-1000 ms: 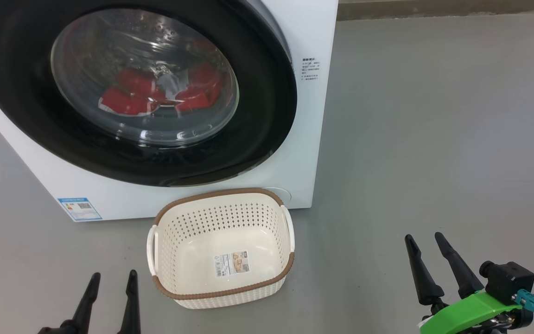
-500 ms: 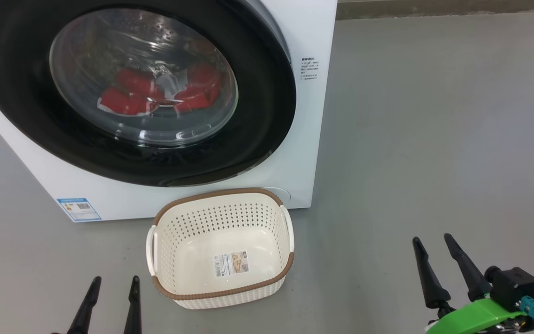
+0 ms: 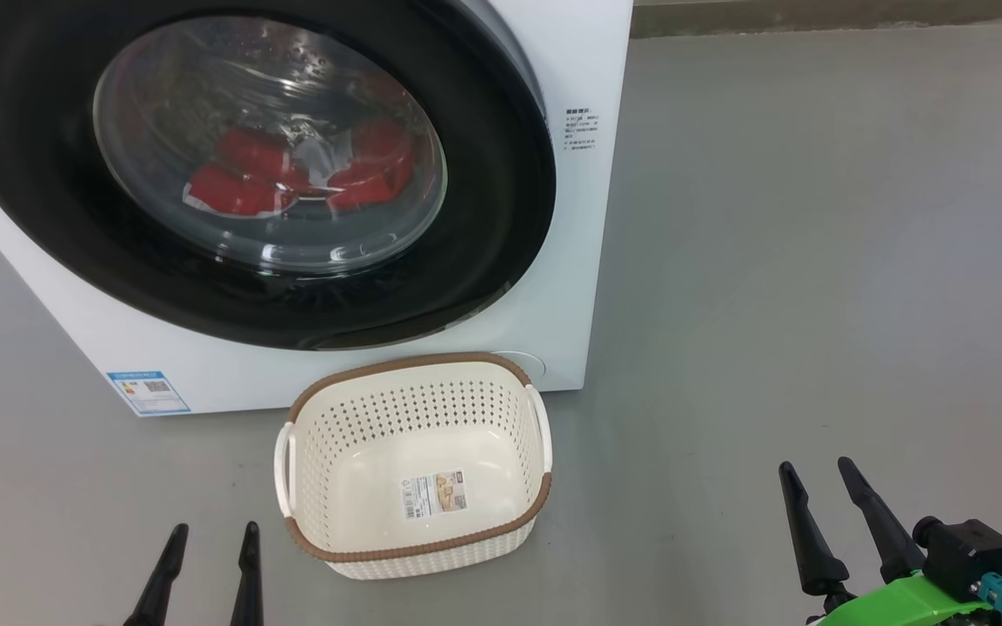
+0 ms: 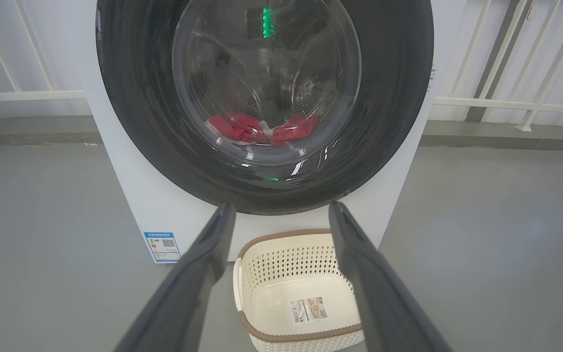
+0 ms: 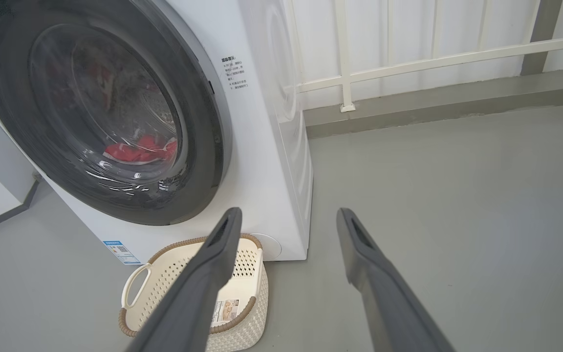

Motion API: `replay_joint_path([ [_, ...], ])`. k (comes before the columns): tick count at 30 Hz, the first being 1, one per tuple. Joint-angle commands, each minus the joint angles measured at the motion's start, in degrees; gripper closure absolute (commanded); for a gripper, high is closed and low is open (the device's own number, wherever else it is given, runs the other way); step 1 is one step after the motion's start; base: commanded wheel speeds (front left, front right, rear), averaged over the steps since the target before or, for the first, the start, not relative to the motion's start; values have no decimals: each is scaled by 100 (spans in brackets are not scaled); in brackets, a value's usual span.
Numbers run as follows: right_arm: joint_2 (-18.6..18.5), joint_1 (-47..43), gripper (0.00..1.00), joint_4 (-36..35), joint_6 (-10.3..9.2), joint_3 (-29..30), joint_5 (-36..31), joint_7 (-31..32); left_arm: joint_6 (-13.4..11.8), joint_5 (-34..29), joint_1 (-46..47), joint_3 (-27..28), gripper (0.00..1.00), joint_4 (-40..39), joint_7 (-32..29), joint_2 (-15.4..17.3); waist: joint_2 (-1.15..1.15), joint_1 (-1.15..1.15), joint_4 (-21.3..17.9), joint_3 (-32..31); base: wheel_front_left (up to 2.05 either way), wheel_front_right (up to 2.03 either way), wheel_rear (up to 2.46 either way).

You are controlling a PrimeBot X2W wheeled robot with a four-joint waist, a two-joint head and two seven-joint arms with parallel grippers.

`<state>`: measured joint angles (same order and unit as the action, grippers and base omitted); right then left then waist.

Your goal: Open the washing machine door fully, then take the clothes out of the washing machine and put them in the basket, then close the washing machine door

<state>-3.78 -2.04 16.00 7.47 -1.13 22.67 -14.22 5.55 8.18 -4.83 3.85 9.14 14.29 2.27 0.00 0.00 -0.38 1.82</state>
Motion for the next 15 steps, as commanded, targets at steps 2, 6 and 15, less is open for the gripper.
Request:
replay_joint_path([
  [2, -53, 117, 0, -123, 2, -142, -90, -78, 15, 29, 77, 201, 0, -131, 71, 61, 0, 0, 4, 9, 0, 0, 0],
  [6, -51, 141, 0, -138, 2, -144, -104, -78, 17, 33, 103, 186, 0, -143, 71, 61, 0, 0, 21, 40, 0, 0, 0],
  [15, -30, 383, 100, -177, 2, -402, 112, -78, 21, 59, 215, 92, 0, -160, 71, 61, 0, 0, 98, 163, 0, 0, 0],
])
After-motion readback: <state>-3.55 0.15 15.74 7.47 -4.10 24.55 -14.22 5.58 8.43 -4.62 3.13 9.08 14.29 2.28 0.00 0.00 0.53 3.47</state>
